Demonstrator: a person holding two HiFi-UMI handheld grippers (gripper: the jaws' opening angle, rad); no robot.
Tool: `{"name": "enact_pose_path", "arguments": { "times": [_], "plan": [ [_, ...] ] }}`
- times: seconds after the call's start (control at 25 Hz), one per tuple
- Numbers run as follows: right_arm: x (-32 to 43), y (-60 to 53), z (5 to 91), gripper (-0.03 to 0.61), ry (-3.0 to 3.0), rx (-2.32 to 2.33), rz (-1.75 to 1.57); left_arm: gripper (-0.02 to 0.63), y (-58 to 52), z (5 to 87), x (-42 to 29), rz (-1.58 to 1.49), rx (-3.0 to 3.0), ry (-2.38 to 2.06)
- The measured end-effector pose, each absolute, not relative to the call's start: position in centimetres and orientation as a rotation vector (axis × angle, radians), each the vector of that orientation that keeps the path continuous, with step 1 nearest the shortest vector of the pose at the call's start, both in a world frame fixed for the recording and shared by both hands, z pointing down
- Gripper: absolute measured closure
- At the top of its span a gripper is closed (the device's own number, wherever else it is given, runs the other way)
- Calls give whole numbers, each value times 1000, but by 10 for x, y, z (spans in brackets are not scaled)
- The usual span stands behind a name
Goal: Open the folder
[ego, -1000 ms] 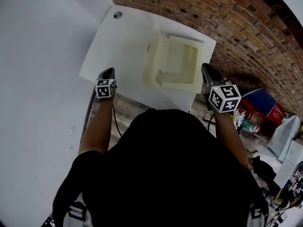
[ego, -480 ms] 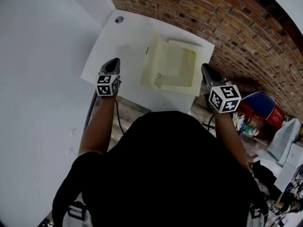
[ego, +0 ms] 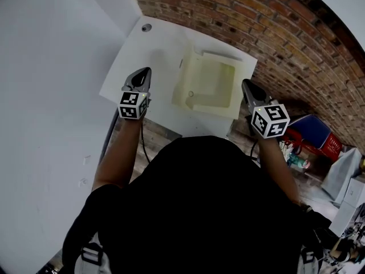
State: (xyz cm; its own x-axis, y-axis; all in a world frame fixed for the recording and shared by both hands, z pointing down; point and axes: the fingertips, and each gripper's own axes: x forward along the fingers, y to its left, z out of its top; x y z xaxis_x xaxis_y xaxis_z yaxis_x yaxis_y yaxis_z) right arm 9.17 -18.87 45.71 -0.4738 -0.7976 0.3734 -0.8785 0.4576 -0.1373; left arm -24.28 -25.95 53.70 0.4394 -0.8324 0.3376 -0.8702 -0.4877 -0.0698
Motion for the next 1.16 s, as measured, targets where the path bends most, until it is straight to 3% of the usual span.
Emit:
{"name": "enact_pose_path", "arguments": {
  "times": [1.16],
  "plan": [
    [128, -175, 419, 578, -2497, 1472, 328, 614, -226, 443, -183, 353, 2732, -1588]
  ]
}}
